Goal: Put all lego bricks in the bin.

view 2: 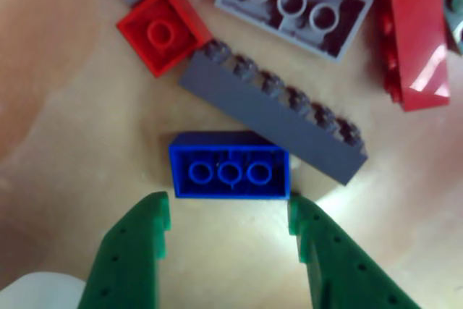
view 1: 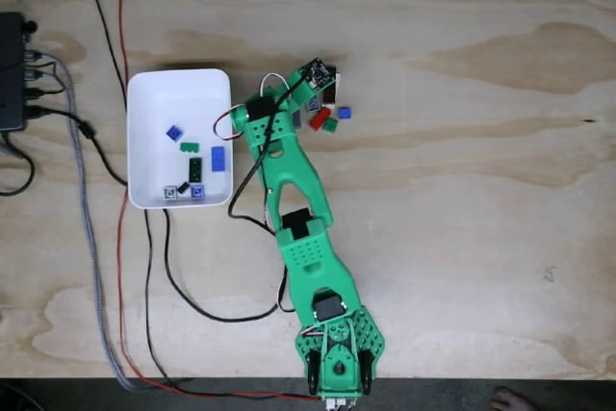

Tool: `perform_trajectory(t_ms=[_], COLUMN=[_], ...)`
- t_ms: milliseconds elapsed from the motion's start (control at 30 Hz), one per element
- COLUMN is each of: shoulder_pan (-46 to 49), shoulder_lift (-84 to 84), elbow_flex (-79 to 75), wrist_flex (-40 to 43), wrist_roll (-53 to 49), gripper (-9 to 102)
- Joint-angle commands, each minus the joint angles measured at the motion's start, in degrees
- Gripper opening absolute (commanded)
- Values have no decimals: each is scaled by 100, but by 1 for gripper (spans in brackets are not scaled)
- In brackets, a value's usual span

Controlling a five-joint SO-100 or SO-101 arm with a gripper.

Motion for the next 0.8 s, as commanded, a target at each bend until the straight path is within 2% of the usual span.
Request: perform_trajectory(t_ms=[0,100,233,467,633,700,767], shoulder_pan=[343,404,352,237,229,-202,-932], shoulder_lift=[53,18,62,914,3753,4825,5194], elbow_flex=[-290,-246,35,598,1099,1011,589], wrist_flex=[-79,-149,-334,-413,-255,-44,413], wrist_roll=[-308,-510,-659,-633,-624,-896,-1151], gripper=[21,19,4,0,0,0,0])
